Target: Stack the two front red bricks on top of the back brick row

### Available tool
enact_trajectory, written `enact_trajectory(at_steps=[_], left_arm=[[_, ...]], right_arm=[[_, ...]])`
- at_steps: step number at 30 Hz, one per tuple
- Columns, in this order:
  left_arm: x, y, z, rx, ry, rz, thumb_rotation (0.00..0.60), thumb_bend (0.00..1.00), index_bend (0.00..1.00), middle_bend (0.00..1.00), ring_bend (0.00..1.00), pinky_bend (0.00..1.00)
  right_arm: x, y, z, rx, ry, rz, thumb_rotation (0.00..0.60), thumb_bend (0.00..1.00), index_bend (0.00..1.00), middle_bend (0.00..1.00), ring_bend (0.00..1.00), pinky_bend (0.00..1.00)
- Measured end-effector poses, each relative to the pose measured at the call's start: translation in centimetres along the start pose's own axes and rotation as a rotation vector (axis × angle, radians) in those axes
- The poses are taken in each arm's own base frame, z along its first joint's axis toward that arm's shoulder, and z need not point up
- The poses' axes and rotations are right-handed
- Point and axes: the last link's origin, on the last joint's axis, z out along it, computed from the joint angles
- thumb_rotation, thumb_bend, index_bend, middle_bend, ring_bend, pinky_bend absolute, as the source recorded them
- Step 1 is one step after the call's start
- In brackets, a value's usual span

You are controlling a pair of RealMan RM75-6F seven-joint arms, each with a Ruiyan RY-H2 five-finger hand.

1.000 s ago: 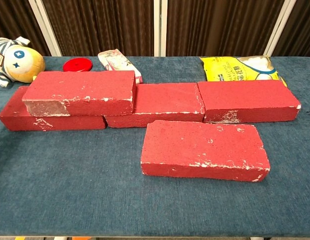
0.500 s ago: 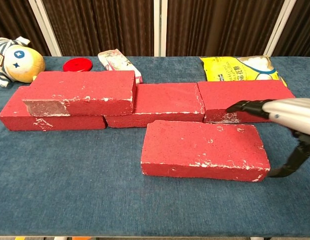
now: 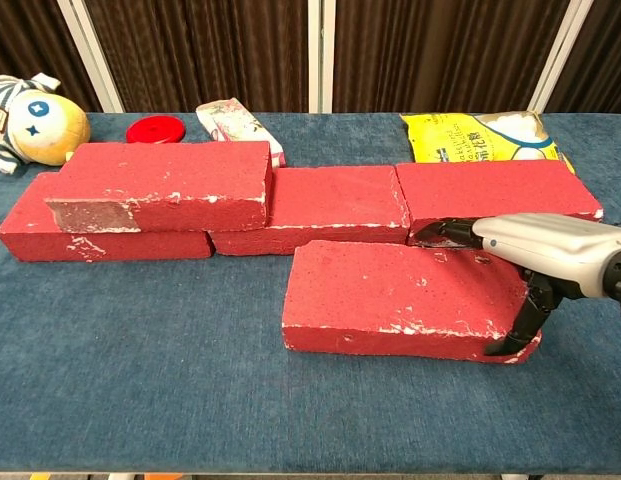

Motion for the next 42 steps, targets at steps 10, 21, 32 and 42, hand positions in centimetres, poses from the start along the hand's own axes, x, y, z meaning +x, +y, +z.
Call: enact_trajectory(at_steps=[10, 21, 32, 42], left_arm=[[-0.4, -0.6, 0.0, 0.017, -0.016, -0.004, 0.600, 0.00, 0.00, 0.00, 0.00, 0.00], [-0.5, -0.8, 0.1, 0.026, -0.022, -0.012, 0.600, 0.00, 0.00, 0.00, 0.00, 0.00], [-0.5, -0.9, 0.1, 0.028, -0.025, -0.018, 0.600, 0.00, 0.00, 0.00, 0.00, 0.00], [-0.5, -0.9, 0.0, 0.029, -0.033, -0.021, 0.600, 0.00, 0.00, 0.00, 0.00, 0.00]], right_arm=[[-0.4, -0.9, 1.2, 0.015, -0.025, 0.054, 0.600, 0.00, 0.00, 0.00, 0.00, 0.00], [-0.9, -0.9, 1.8, 0.007, -0.030, 0.107, 0.600, 0.00, 0.00, 0.00, 0.00, 0.00], [-1.0, -1.3, 2.0, 0.021, -0.016, 0.143, 0.600, 0.07, 0.00, 0.15, 0.00, 0.00], [-0.9, -1.4, 1.4, 0.032, 0.015, 0.141, 0.600, 0.14, 0.00, 0.23, 0.00, 0.00]])
